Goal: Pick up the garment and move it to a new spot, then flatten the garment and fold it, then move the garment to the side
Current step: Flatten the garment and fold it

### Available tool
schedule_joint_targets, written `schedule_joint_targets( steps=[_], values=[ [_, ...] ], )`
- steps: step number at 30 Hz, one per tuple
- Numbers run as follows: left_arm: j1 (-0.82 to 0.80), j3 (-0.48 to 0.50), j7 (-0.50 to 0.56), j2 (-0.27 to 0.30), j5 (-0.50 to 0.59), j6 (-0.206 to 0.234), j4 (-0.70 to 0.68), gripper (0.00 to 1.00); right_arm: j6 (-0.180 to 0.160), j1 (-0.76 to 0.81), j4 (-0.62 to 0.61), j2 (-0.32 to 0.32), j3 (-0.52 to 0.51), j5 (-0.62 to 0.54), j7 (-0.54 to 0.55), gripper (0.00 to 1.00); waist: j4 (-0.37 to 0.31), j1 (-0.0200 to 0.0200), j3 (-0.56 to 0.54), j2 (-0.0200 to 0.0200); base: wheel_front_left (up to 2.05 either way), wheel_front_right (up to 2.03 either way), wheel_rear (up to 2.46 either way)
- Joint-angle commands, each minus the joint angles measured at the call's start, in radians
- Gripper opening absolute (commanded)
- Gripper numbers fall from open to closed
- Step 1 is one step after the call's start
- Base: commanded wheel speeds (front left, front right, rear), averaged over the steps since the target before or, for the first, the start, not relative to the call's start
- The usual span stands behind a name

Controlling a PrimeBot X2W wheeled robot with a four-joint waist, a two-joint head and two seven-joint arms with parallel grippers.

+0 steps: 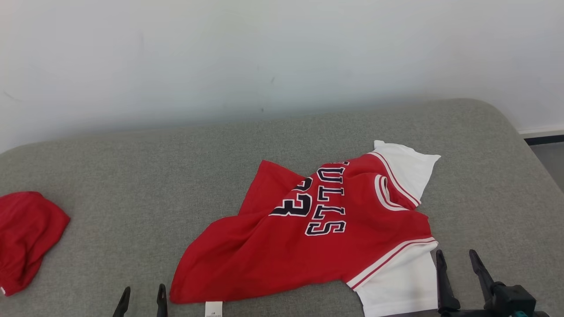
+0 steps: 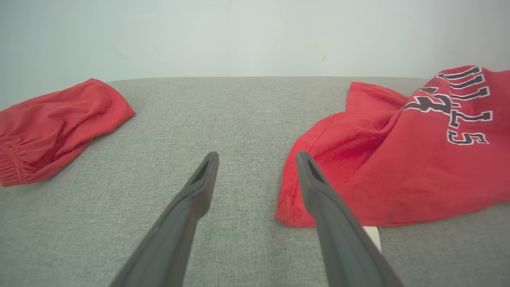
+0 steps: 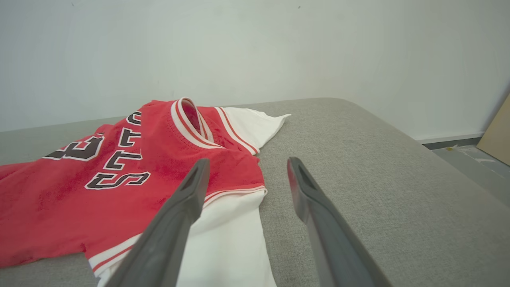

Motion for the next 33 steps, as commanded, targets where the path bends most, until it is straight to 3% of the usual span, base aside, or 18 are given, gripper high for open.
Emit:
schedule_joint_targets(
  steps=[1, 12, 33],
  values=[
    [0.020, 0.002, -0.003, -0.003, 0.003, -0.002, -0.012, 1.00, -0.002, 0.014, -0.011, 0.009, 0.014, -0.007, -0.001, 1.00, 0.003, 0.0001, -0.007, 0.0000, 0.00, 0.00, 0.00],
    [0.041, -0.026, -0.003, -0.005, -0.017, -0.005, -0.025, 1.00, -0.002, 0.020, -0.035, 0.022, 0.127, 0.018, -0.001, 1.00, 0.020, 0.0001, -0.021, 0.0000, 0.00, 0.00, 0.00],
    [0.013, -0.094, -0.003, -0.005, -0.081, 0.020, -0.024, 1.00, -0.002, 0.013, -0.010, 0.029, 0.130, 0.023, -0.001, 1.00, 0.040, 0.0001, 0.019, 0.0000, 0.00, 0.00, 0.00]
  ],
)
